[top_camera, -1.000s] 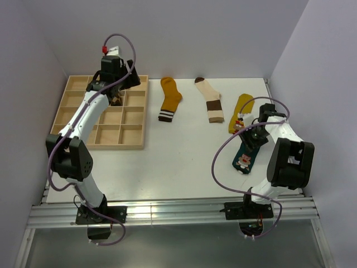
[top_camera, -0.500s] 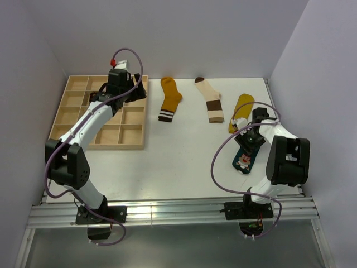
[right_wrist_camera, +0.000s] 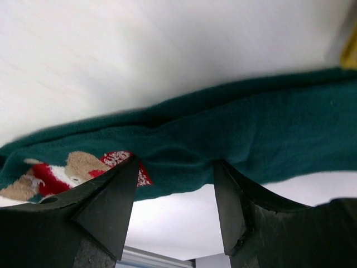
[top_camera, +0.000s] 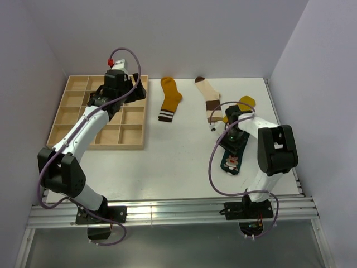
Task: Roll the socks
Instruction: Move the sock to the center of the board.
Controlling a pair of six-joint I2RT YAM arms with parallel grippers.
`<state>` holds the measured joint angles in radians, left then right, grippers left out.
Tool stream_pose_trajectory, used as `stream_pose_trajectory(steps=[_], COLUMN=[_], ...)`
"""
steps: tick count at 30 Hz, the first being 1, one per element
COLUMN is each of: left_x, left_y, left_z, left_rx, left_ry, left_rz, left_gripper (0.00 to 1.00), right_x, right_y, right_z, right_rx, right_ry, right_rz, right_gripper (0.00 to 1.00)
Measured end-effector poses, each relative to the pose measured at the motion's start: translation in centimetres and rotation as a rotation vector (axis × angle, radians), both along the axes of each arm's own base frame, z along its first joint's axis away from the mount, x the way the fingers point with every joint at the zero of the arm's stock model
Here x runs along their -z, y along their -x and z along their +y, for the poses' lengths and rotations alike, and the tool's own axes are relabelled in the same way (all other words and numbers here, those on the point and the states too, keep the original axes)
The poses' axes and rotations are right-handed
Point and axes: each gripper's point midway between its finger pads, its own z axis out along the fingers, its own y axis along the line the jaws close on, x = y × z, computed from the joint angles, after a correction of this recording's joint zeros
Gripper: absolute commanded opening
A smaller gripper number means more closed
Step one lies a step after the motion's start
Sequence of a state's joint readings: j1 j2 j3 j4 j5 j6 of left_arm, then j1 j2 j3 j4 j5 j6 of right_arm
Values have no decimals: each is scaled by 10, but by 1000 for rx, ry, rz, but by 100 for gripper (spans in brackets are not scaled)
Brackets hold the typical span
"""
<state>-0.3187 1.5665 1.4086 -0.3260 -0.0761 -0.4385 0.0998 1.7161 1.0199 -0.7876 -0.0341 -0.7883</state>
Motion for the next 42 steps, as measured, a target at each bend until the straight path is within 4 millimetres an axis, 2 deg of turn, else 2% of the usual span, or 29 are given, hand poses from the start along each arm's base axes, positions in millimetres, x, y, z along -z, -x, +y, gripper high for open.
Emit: stream_pose_trajectory(steps=[4, 12, 16, 18, 22, 26, 29, 32, 35, 39, 42], left_x=[-5, -8, -4, -3, 1, -3, -8, -16, -22, -26, -28], left_y=[6, 16, 20, 22, 26, 28, 30, 35, 42, 48, 49], left_z=[-3, -12, -17, -18, -21, -21, -19, -17, -14, -14, -14], left_rx=[20, 58, 73, 77, 84, 85, 81, 78, 70, 64, 60], left_ry=[15, 31, 32, 30, 27, 28, 28, 31, 42, 59, 64], left_rz=[-10, -13, -3, 1, 10, 3, -5, -21, -34, -42, -44], left_gripper=[82, 82, 82, 82, 82, 82, 82, 82, 82, 82, 82], right_x=[-1, -7, -5, -5, -4, -2, -1, 0, 0, 0, -1], right_y=[-3, -20, -40, -44, -37, -18, 0, 21, 35, 38, 36], right_z=[34, 128, 164, 169, 178, 198, 203, 195, 179, 159, 157], right_rx=[-47, -179, -223, -229, -273, -375, -457, -537, -598, -673, -725], right_ry=[-34, -118, -139, -142, -125, -95, -75, -55, -39, -21, -8], right_rz=[57, 109, 113, 108, 110, 119, 118, 114, 121, 117, 129], right_gripper=[63, 64, 64, 64, 64, 64, 64, 64, 63, 63, 63])
